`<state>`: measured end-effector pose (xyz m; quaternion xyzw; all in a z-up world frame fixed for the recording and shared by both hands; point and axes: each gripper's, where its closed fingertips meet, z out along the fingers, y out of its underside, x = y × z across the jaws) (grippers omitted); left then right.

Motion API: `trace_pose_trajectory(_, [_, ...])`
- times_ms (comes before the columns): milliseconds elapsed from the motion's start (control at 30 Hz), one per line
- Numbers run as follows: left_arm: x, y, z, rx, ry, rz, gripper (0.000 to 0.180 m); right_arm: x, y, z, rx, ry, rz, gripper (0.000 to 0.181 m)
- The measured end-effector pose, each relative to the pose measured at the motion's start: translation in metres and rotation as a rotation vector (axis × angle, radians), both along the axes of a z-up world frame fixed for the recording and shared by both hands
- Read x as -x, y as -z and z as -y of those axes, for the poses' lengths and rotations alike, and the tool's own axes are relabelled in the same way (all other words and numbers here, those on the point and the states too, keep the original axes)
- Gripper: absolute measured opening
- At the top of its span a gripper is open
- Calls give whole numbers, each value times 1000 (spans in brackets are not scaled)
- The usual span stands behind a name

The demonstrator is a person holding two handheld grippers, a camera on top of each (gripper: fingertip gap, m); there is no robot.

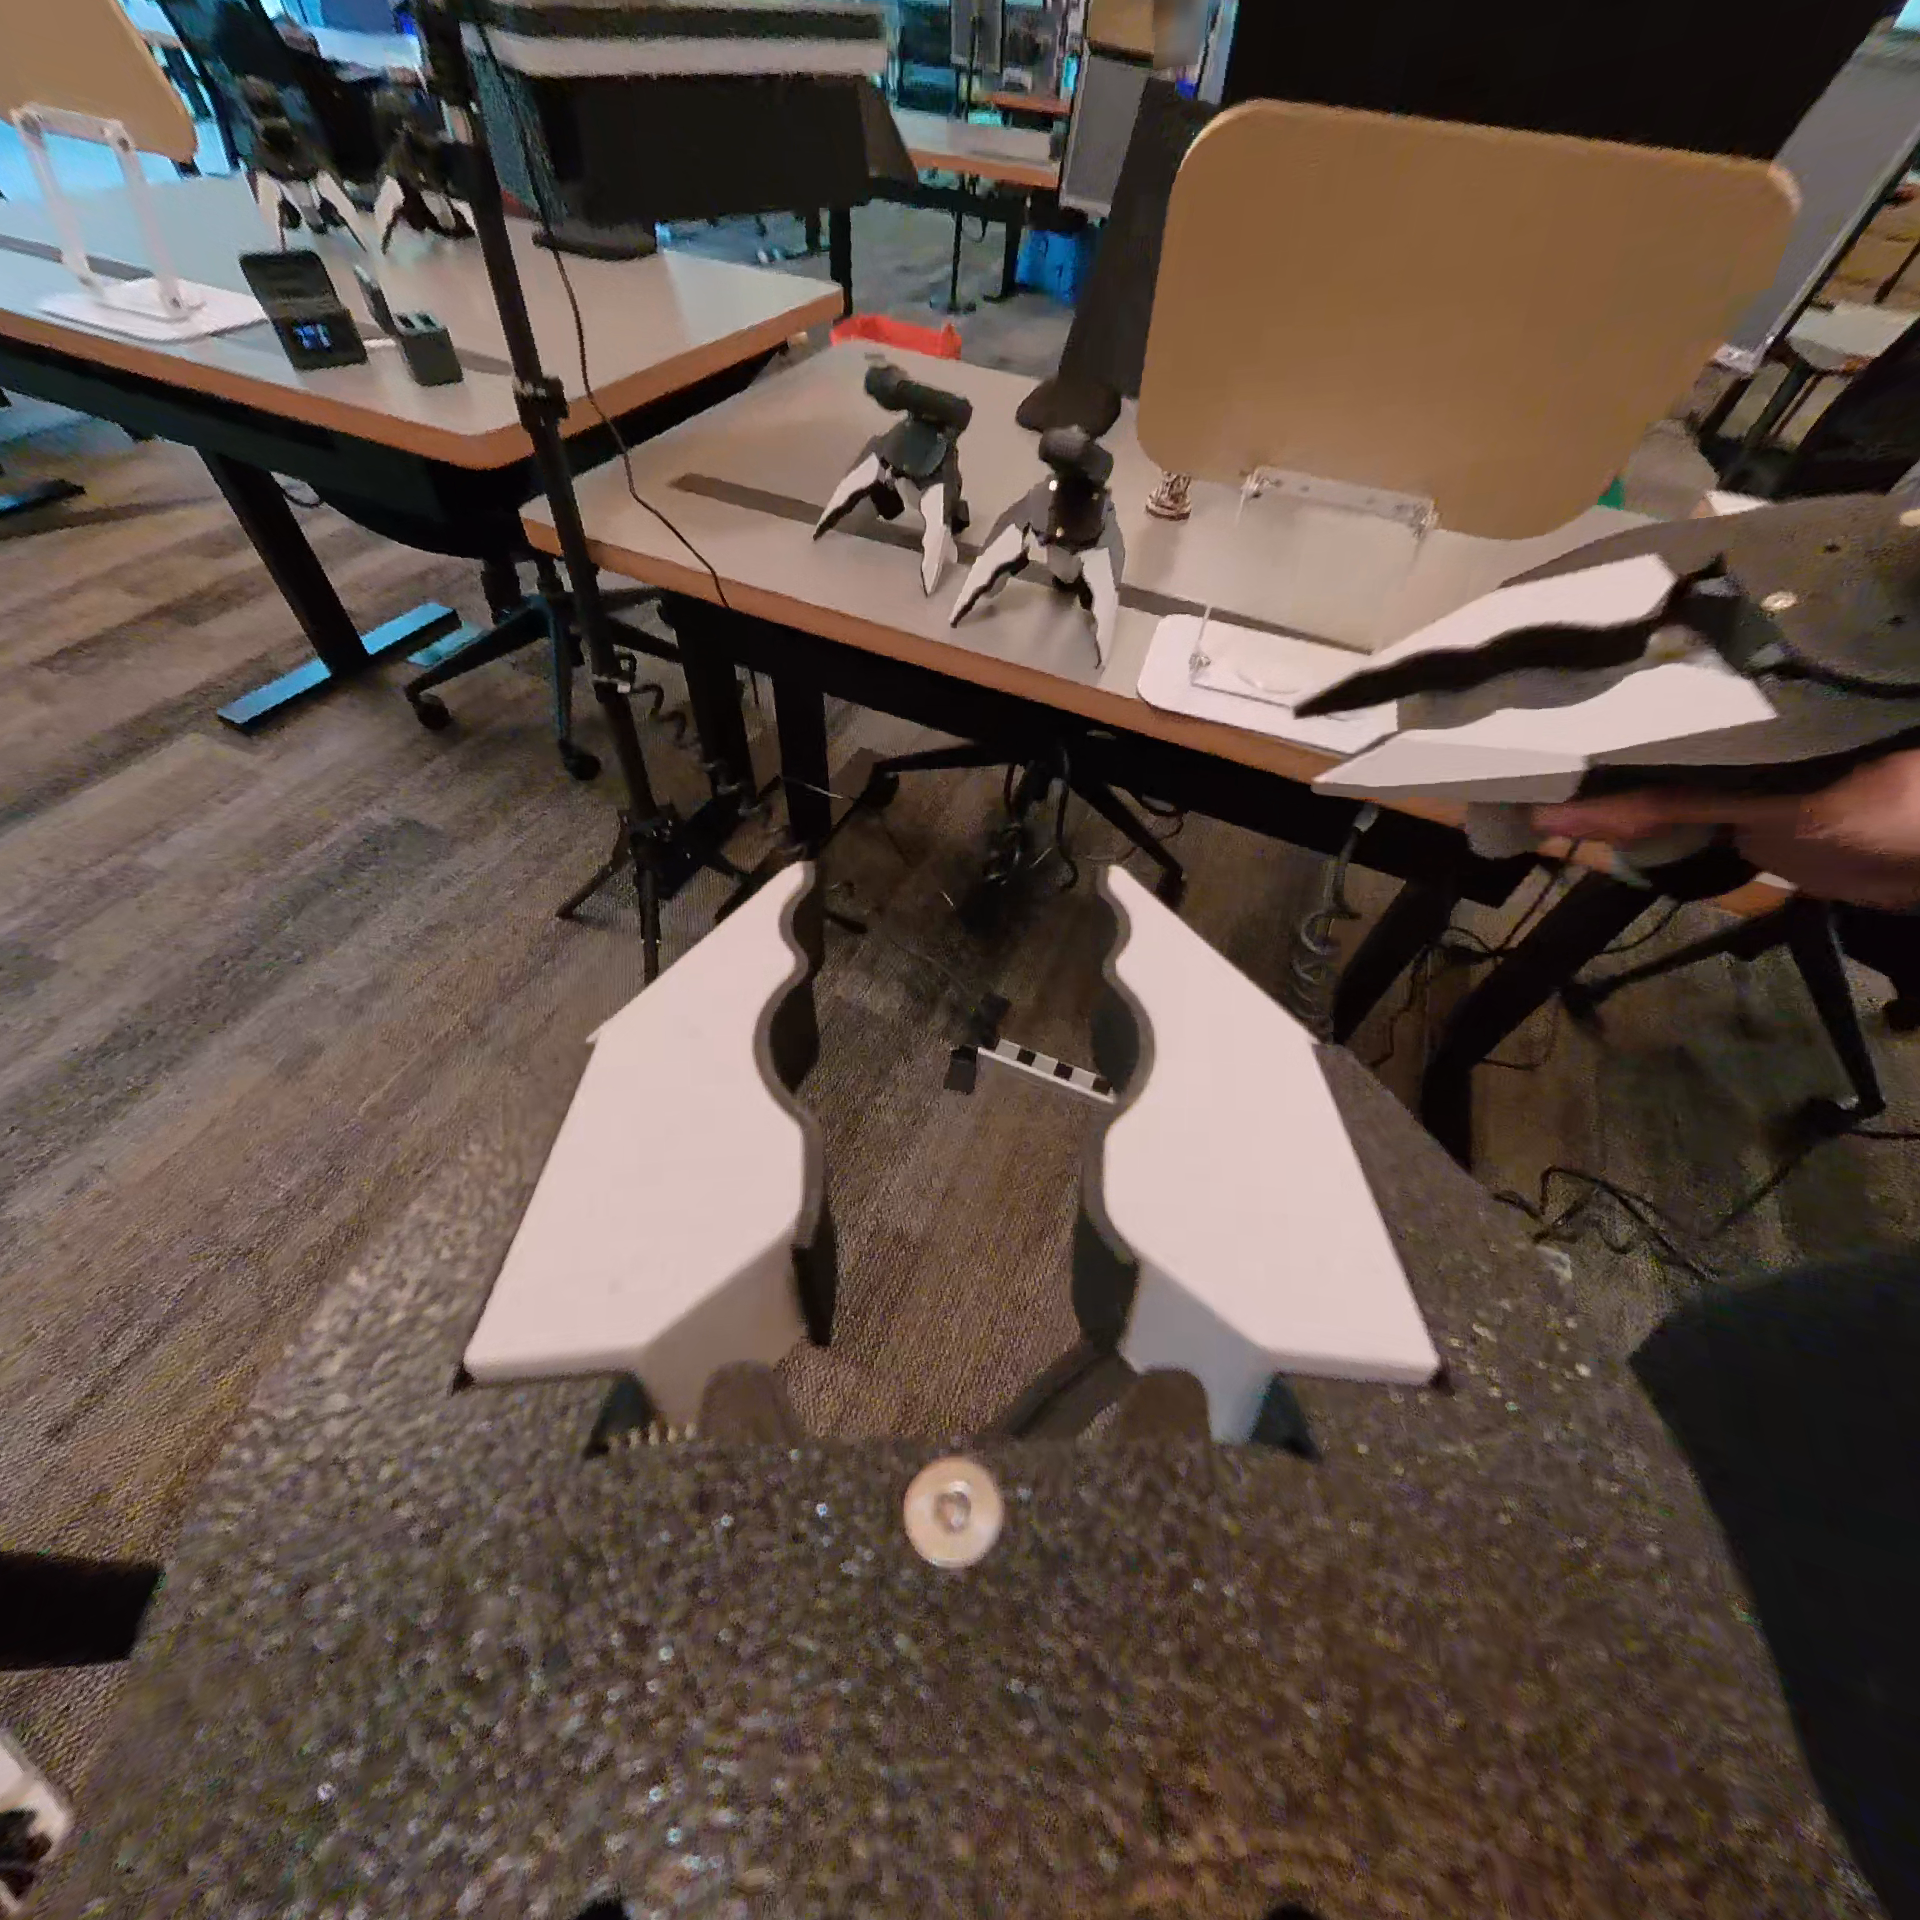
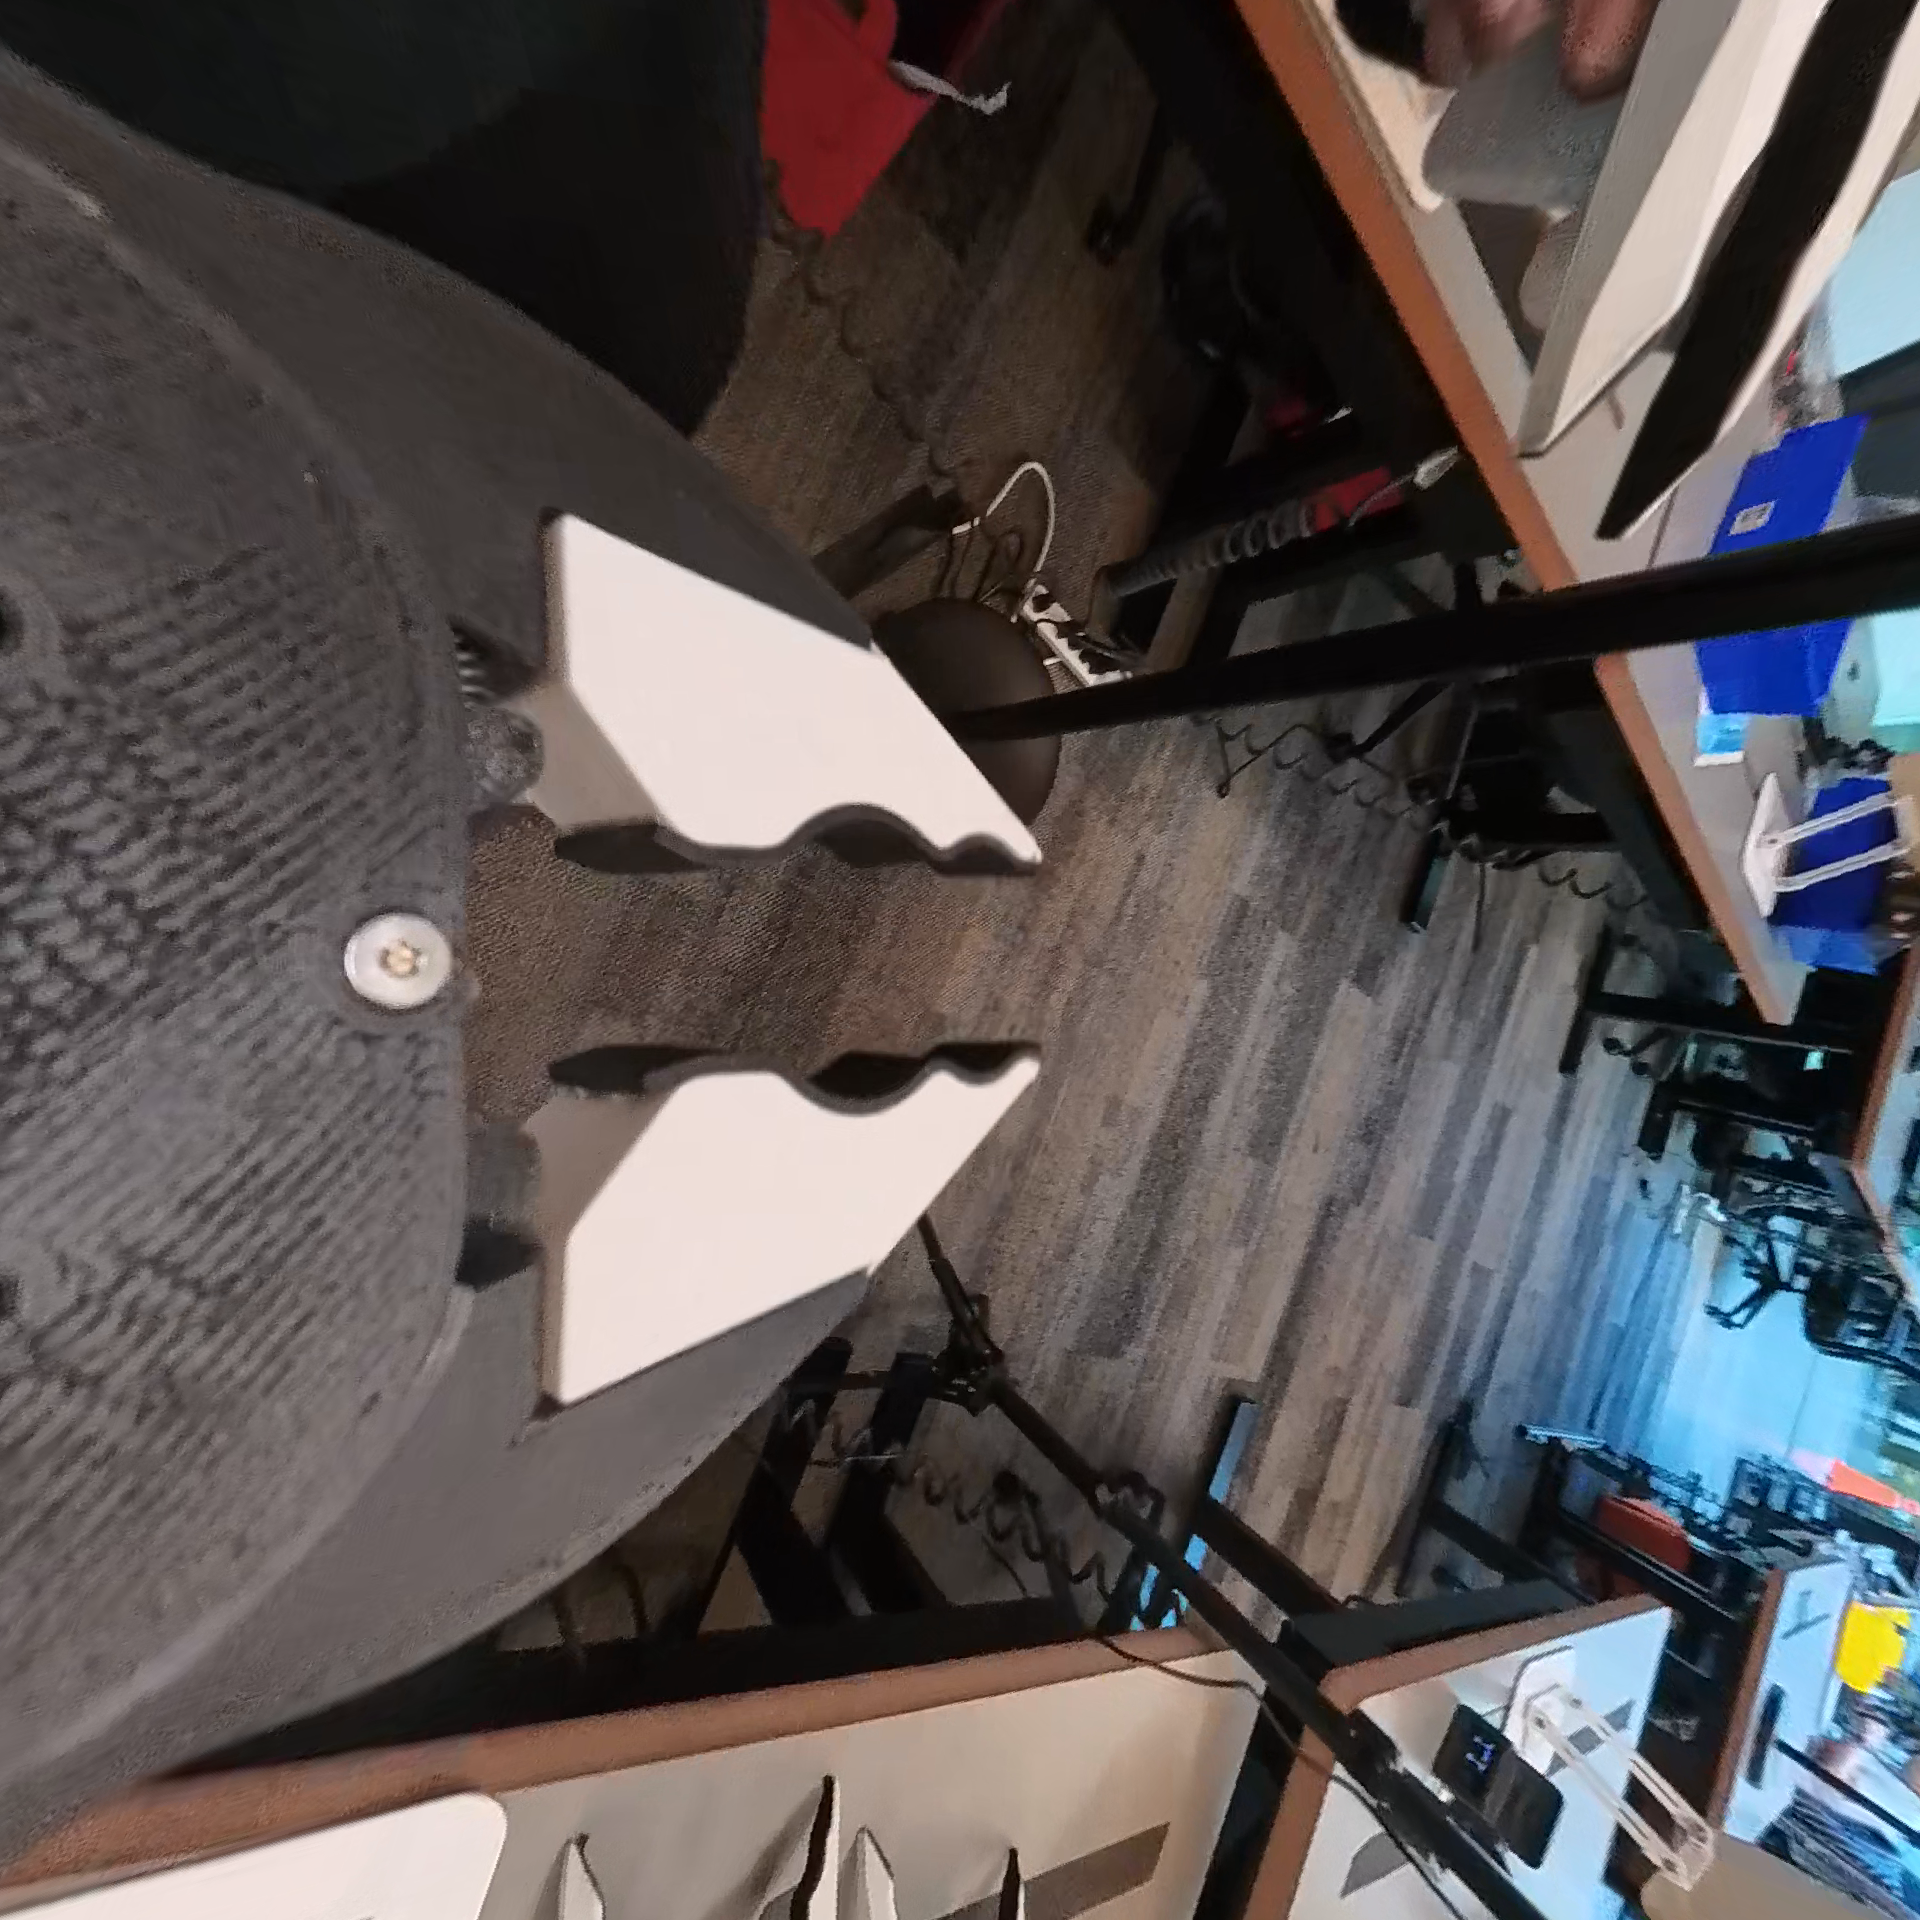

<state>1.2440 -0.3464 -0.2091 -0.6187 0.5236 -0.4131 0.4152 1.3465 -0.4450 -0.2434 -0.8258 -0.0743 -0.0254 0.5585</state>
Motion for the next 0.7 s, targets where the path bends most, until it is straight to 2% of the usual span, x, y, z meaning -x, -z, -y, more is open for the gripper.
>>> trace_pose_trajectory(167, [-40,13,-22,26,46,-25,52,-25,19,-4,56,18,10,64])
trace_pose_trajectory(367, [-91,32,-76,70,37,-20,56,-57,43,-43,100,97,-62,106])
trace_pose_trajectory(500, [-136,47,-139,80,53,-14,62,-100,45,-90,115,148,2,119])
trace_pose_trajectory(700, [-212,49,-261,103,95,-2,76,-165,59,-213,140,180,-41,121])
